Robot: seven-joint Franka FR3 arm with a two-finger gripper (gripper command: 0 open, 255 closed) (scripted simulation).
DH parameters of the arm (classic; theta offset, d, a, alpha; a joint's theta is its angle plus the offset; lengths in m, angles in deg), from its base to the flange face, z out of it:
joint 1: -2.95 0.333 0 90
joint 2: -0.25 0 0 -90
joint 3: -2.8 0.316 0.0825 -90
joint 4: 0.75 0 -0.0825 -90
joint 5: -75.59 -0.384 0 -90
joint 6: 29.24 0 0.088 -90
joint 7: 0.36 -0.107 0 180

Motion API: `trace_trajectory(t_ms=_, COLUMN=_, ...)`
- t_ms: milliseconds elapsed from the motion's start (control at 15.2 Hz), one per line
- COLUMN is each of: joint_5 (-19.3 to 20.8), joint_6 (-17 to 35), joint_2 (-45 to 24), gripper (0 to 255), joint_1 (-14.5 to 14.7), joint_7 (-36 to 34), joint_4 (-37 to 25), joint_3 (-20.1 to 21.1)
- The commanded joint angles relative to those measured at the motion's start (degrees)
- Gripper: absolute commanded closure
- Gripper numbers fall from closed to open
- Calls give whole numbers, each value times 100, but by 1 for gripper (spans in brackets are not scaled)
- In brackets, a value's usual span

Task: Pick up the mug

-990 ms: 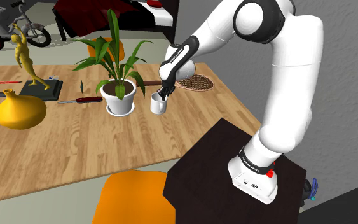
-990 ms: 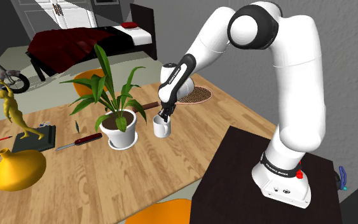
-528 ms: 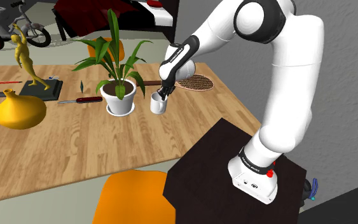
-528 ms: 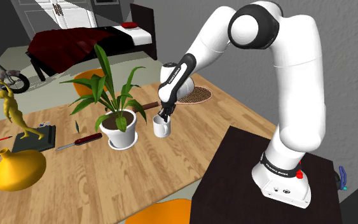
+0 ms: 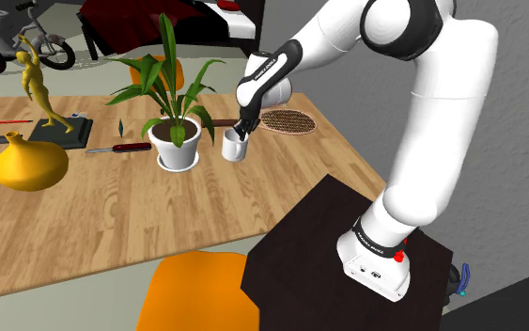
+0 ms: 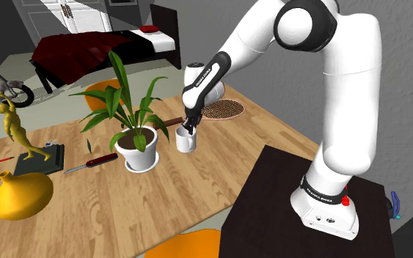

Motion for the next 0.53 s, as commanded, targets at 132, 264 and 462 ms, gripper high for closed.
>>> trace_trajectory(t_ms=132, joint_5=40, joint_6=-260, joint_2=254, gripper=255, joint_1=10, joint_7=-27, joint_4=-7, joint_3=-25)
trace_trajectory(t_ms=264, joint_5=60, joint_6=-391, joint_2=373, gripper=255, joint_1=17, joint_7=-44, joint_4=-19, joint_3=-36)
trace_trajectory(t_ms=462, joint_5=71, joint_6=-467, joint_2=440, gripper=255, joint_1=20, joint_7=-54, joint_4=-27, joint_3=-41)
